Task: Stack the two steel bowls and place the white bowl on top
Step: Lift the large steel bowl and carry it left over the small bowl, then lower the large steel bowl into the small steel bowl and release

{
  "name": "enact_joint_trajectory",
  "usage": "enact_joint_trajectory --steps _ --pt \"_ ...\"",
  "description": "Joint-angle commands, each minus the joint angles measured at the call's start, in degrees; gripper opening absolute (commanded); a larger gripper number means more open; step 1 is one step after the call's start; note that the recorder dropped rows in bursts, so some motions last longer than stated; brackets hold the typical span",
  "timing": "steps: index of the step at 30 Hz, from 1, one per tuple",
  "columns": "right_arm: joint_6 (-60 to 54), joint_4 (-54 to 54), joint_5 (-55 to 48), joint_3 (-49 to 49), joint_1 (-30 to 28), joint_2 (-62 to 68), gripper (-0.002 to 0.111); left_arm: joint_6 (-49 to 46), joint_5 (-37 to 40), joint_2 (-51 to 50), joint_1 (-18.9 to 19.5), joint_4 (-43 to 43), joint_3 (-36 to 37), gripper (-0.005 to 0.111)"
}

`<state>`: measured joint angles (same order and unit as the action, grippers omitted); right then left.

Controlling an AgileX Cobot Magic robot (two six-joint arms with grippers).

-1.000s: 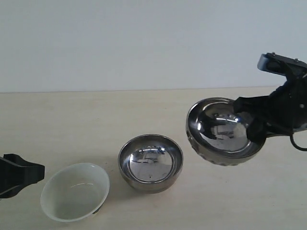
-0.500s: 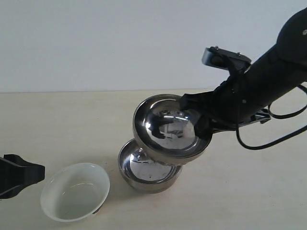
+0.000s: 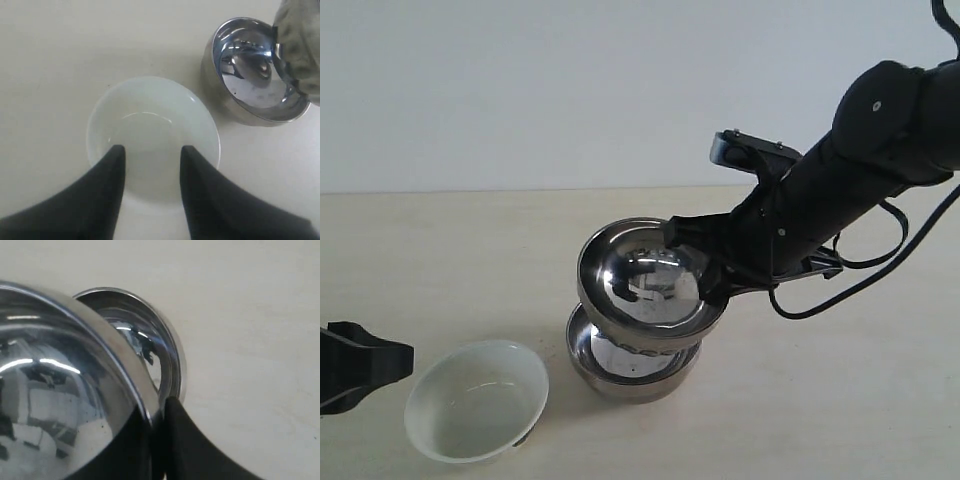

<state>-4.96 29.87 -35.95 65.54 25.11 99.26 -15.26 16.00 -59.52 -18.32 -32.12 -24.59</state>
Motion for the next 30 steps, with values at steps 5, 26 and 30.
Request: enact_joint_trajectory --steps 5,26,30 --pt "-0.4 1.0 -2.1 3.8 1.2 2.1 0.0 -0.6 -0.5 0.2 0.0 -0.4 0.2 0.035" --pt "3.1 -2.4 -3.2 6.2 3.0 5.5 0.0 -0.6 -0.6 0.2 0.0 -0.4 0.2 0.035" --pt "3.1 -2.4 -3.5 6.7 3.0 6.6 0.0 -0.6 -0.6 0.2 0.0 -0.4 0.2 0.035"
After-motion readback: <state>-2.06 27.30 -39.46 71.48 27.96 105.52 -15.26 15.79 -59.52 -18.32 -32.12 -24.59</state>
